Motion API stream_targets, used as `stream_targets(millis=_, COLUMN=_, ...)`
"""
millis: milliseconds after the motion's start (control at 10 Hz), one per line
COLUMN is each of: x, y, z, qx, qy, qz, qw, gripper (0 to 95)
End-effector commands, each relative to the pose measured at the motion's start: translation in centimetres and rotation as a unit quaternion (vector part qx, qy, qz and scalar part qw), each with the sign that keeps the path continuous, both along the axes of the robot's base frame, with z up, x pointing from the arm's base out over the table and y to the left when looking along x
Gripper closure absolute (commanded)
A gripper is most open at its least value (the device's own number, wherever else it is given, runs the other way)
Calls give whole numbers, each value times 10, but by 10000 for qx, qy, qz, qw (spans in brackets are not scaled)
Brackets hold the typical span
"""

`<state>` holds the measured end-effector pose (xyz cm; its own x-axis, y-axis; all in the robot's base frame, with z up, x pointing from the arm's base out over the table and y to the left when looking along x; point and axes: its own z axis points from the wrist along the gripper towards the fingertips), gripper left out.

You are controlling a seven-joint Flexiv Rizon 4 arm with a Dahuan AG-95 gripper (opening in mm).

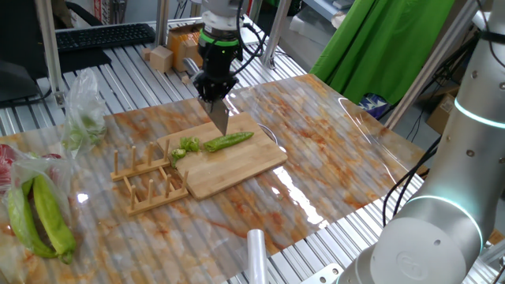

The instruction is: Chop the chili peppers

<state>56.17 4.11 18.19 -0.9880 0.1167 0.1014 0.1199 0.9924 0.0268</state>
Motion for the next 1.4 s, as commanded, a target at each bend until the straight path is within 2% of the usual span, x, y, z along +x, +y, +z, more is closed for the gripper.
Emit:
stream_targets(millis=100, x=2, y=2, z=-3, qx=-24, qy=-51, qz=169, qw=9998, gripper=950)
stream_targets(millis=500, x=7, y=-1, z=-9, qx=-104, qy=-169, qz=382, qw=9991, gripper=950)
stream_targets(millis=1000, x=20, y=-28, z=-32, qx=-27, qy=-215, qz=626, qw=9978, gripper=950)
stream_targets(millis=1400, x=18, y=-42, z=-54, qx=36, qy=-323, qz=693, qw=9971, gripper=950)
